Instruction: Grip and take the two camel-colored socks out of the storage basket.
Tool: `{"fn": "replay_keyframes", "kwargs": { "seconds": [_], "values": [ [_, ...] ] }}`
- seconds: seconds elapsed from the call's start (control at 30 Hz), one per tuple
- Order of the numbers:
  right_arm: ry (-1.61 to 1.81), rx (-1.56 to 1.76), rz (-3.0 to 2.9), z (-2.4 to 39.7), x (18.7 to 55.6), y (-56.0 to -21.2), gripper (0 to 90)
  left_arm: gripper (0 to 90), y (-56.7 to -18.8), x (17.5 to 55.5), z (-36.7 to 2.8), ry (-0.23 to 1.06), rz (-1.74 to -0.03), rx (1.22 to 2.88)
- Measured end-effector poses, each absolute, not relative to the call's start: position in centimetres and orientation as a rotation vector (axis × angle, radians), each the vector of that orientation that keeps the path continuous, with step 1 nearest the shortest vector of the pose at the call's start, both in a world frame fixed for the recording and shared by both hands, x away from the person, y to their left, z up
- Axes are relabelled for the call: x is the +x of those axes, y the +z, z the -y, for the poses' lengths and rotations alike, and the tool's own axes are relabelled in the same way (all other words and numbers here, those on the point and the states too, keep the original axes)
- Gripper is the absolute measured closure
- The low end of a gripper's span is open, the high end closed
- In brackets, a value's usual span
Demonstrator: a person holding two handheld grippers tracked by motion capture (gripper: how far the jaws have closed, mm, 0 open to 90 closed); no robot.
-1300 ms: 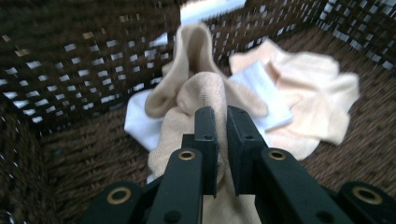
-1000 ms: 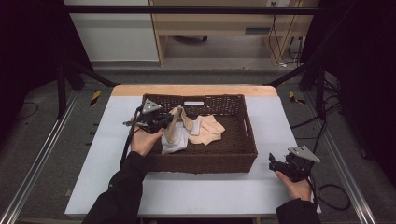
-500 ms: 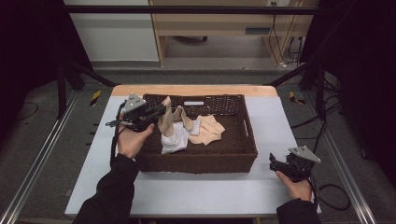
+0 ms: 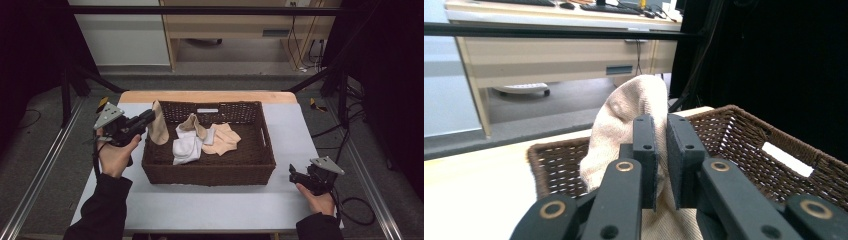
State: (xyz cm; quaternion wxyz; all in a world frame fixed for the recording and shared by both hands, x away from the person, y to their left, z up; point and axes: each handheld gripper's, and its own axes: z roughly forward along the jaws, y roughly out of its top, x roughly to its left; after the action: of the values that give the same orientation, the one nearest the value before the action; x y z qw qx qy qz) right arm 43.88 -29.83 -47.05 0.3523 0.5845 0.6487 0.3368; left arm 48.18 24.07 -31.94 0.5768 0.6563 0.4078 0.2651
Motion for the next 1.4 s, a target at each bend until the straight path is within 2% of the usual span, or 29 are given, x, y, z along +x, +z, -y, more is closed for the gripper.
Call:
{"fn": "replay_keyframes", "kwargs": {
  "seconds": [0.33, 0.8, 1.17, 1.4],
  "values": [
    [0.866, 1.511, -1.683, 29.8, 43.9, -47.1, 5.1, 82.6, -31.7, 46.1, -27.4, 0.668, -0.96, 1.478],
    [0.855, 1.504, -1.696, 29.8, 43.8, -47.2, 5.1, 82.5, -33.3, 45.6, -31.4, 0.712, -1.049, 1.447],
    [0.87, 1.496, -1.697, 29.9, 43.2, -47.1, 5.3, 82.3, -36.8, 46.5, -33.5, 0.705, -1.188, 1.502],
    [0.873, 1.497, -1.686, 30.2, 43.0, -47.0, 5.3, 82.3, -39.9, 47.0, -33.9, 0.677, -1.283, 1.603]
  ]
}}
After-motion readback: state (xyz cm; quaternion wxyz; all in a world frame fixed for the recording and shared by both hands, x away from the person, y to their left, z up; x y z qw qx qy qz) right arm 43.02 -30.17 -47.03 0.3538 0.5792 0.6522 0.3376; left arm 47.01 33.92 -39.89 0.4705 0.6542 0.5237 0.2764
